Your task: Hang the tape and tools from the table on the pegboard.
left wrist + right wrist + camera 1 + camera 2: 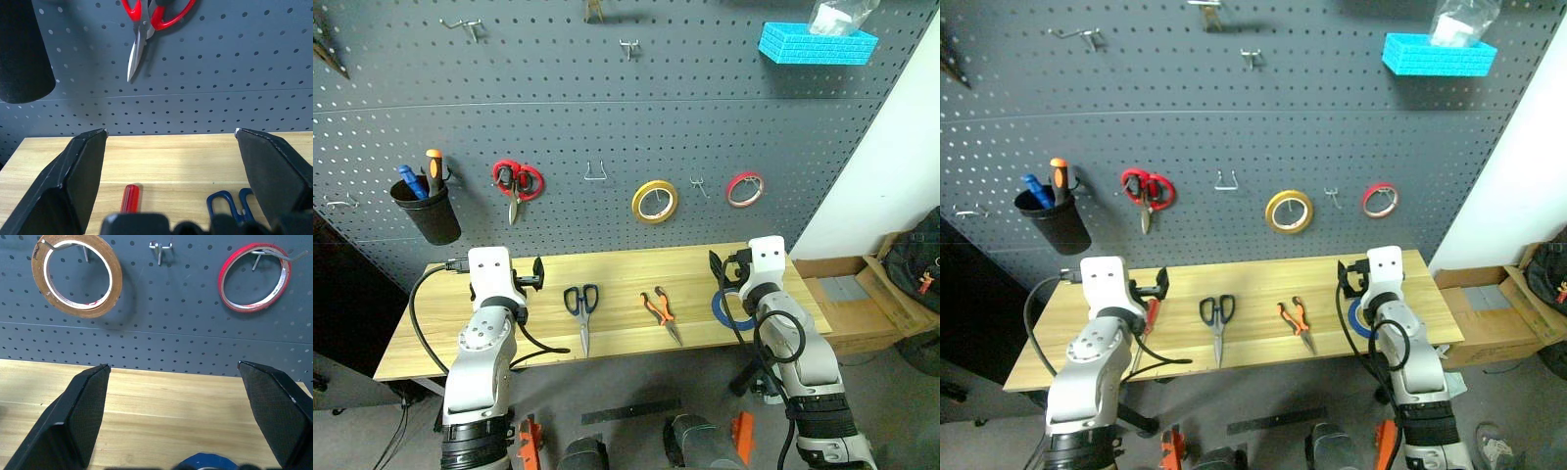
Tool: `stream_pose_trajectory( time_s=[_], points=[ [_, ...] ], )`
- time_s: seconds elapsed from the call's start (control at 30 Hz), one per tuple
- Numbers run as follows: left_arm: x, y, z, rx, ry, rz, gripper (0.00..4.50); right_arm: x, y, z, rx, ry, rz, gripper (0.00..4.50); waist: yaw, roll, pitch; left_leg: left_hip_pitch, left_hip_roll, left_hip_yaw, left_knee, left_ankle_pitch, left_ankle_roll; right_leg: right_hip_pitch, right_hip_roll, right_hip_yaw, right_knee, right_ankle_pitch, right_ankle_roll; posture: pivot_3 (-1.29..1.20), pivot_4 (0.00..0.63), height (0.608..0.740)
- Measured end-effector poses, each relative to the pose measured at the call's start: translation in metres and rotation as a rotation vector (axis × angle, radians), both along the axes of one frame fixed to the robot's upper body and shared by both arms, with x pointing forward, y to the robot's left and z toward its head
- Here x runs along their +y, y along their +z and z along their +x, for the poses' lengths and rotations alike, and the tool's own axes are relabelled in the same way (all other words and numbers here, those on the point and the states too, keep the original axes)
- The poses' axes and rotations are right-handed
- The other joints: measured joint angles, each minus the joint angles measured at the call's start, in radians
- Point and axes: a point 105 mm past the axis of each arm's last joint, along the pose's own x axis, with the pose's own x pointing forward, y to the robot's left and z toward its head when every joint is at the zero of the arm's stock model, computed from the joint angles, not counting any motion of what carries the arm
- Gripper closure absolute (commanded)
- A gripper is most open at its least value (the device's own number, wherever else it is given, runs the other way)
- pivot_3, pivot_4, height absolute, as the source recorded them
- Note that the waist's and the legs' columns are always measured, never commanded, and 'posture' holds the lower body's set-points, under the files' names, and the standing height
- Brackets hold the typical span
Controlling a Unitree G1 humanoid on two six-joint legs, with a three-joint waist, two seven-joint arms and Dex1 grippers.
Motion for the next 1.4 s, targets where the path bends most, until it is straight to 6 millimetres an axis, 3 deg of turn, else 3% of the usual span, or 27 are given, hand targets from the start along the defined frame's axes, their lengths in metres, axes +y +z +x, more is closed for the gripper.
stream_pose_trajectory(
  time_s=[0.9,1.03,1.2,1.4],
  points=[
    [-0.002,0.000,-0.002,0.007,-0.018,0.011,0.01,-0.002,0.001,-0.003,0.006,0.000,-0.021,0.00,0.000,-0.003,0.023,-0.001,0.000,-0.001,0.000,0.000,0.000,-0.001,0.000,-0.001,-0.001,-0.001,-0.001,-0.05,0.108,0.740],
    [-0.026,-0.001,0.000,0.014,-0.149,0.006,0.01,-0.005,-0.004,-0.005,0.045,0.012,-0.056,0.00,0.001,-0.004,0.032,-0.001,0.000,-0.001,0.000,0.000,0.000,-0.001,-0.001,-0.001,-0.002,-0.001,-0.001,-0.05,0.135,0.740],
    [-0.068,0.013,0.005,0.001,-0.361,-0.045,0.01,-0.011,-0.012,-0.010,0.141,0.091,-0.109,0.00,0.001,-0.005,0.058,-0.004,-0.001,-0.002,0.000,0.000,0.000,-0.002,-0.001,-0.001,-0.005,-0.001,-0.001,-0.07,0.167,0.740],
    [-0.100,0.023,0.006,0.038,-0.563,-0.074,0.01,-0.014,-0.013,-0.016,0.238,0.189,-0.137,0.00,0.002,-0.004,0.090,-0.006,-0.001,-0.002,0.000,0.004,0.006,-0.004,0.001,0.000,-0.003,-0.002,0.000,-0.09,0.221,0.740]
  ],
)
